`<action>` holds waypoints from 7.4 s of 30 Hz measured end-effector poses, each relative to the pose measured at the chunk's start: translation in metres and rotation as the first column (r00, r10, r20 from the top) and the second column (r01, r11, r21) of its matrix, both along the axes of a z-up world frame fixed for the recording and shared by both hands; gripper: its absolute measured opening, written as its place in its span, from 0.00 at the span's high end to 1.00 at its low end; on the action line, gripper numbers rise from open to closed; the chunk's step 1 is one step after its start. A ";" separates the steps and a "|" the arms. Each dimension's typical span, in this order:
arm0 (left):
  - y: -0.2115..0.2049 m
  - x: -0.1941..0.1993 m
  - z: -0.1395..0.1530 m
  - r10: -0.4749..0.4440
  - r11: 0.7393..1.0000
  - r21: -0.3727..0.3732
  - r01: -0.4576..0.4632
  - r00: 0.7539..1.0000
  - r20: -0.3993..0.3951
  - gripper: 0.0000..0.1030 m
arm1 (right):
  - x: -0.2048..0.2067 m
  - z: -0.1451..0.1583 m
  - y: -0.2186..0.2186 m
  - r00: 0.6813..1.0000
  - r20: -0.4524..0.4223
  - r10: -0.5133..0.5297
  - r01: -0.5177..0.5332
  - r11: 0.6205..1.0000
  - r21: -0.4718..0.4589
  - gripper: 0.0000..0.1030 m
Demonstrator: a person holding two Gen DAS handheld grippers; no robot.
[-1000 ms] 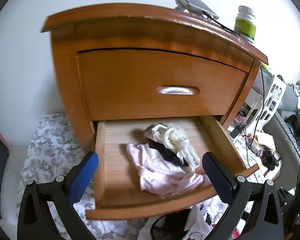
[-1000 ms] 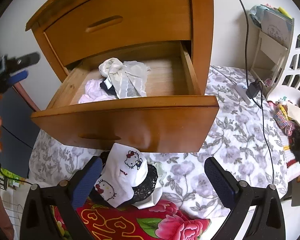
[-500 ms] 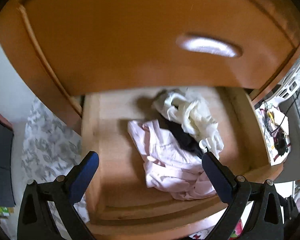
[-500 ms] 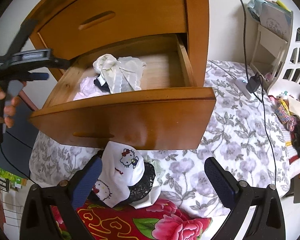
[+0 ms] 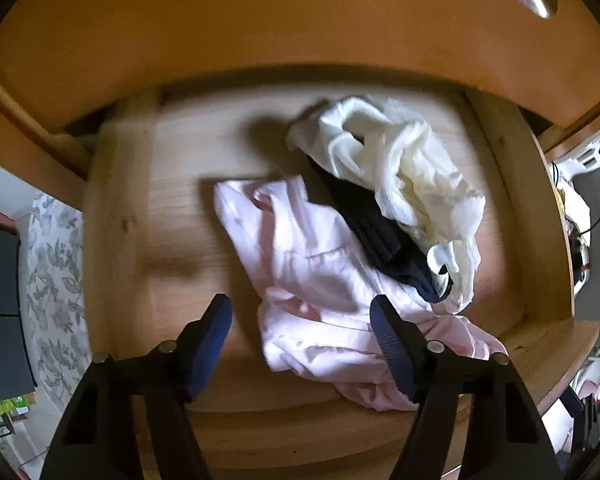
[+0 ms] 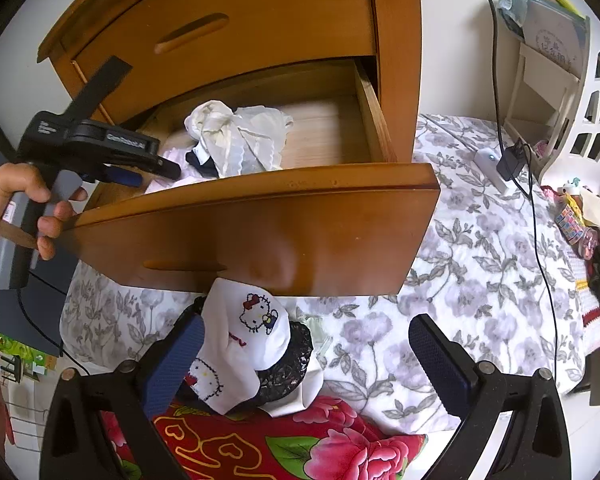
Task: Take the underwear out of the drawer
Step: 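Close the left tool on the pink cloth inside the drawer, then lift the pink cloth up out of the drawer with the left tool, then carry the pink cloth with the left tool down below the drawer, then lower the pink cloth onto the white sock and open the left tool, then withdraw the left tool while the right tool moves toward the drawer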
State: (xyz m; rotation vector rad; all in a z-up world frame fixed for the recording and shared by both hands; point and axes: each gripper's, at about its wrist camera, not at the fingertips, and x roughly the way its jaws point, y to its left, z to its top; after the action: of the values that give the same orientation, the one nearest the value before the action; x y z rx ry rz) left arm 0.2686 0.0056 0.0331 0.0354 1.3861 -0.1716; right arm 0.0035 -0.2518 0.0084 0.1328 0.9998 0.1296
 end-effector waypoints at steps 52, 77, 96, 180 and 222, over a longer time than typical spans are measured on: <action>0.043 -0.091 0.117 0.133 0.990 -0.097 -0.099 0.877 0.461 0.96 | -0.026 0.031 0.026 0.997 0.050 0.051 -0.049 0.998 -0.044 0.00; 0.074 -0.183 0.223 0.215 0.973 -0.215 -0.088 0.697 0.684 0.96 | -0.042 0.045 0.040 0.993 0.084 0.080 -0.074 0.995 -0.072 0.00; 0.065 -0.241 0.276 0.188 0.974 -0.227 -0.006 0.582 0.791 0.96 | -0.056 0.060 0.037 0.981 0.170 0.096 -0.074 0.989 -0.130 0.00; -0.034 -0.200 0.014 0.000 0.995 -0.098 0.017 0.984 0.178 0.62 | -0.058 0.051 0.022 0.982 0.170 0.079 -0.051 0.986 -0.161 0.00; -0.003 -0.194 0.053 0.060 0.994 -0.103 -0.023 0.923 0.381 0.15 | -0.043 0.062 0.050 0.973 0.201 0.113 -0.060 0.966 -0.253 0.00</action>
State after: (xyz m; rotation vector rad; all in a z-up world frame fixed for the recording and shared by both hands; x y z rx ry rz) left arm 0.0748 0.0027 0.0861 -0.0398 0.9838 -0.1850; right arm -0.0396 -0.2019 0.0700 -0.1495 0.7988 0.0969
